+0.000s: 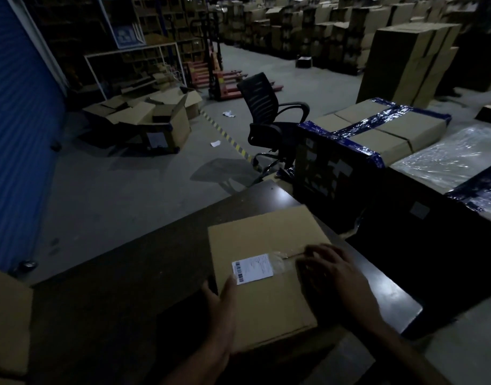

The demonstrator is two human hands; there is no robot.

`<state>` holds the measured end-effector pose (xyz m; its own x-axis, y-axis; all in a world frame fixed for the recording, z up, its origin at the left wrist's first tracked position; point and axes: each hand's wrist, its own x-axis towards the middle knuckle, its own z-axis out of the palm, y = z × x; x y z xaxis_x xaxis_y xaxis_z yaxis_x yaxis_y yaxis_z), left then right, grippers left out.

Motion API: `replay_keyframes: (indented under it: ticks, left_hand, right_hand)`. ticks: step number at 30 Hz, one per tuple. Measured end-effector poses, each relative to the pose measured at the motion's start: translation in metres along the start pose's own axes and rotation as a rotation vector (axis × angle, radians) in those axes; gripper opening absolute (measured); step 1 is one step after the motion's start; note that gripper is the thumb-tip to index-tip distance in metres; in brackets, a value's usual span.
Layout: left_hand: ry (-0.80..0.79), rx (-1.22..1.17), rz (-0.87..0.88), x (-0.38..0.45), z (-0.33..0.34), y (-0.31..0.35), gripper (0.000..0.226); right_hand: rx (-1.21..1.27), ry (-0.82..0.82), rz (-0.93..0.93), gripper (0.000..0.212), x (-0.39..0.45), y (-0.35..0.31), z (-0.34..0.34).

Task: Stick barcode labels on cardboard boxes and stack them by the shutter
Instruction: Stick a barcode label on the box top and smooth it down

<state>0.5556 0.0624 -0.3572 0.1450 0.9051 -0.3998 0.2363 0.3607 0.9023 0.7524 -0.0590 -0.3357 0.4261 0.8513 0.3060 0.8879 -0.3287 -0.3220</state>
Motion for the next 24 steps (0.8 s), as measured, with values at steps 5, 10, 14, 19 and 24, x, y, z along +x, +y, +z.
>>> replay_keyframes:
  ticks: [5,10,14,19,24]
  left_hand:
    - [0.033,-0.082,-0.045,-0.016,0.002,-0.007,0.07]
    - [0.135,0.153,0.115,0.002,-0.014,0.017,0.107]
    - [0.083,0.432,0.423,0.031,-0.023,0.043,0.125]
    - [-0.169,0.577,0.438,0.058,-0.02,0.046,0.141]
    - [-0.231,0.525,0.474,0.071,-0.026,0.039,0.138]
  right_hand:
    - [0.033,-0.159,-0.196,0.026,0.056,0.042,0.003]
    - [0.037,0.059,-0.117,0.027,0.057,0.021,0.006]
    - [0.232,0.087,0.004,0.015,0.041,-0.026,0.019]
    - [0.259,-0.039,0.059,0.018,0.038,-0.04,0.029]
    - [0.215,-0.079,0.024,0.021,0.044,-0.039,0.033]
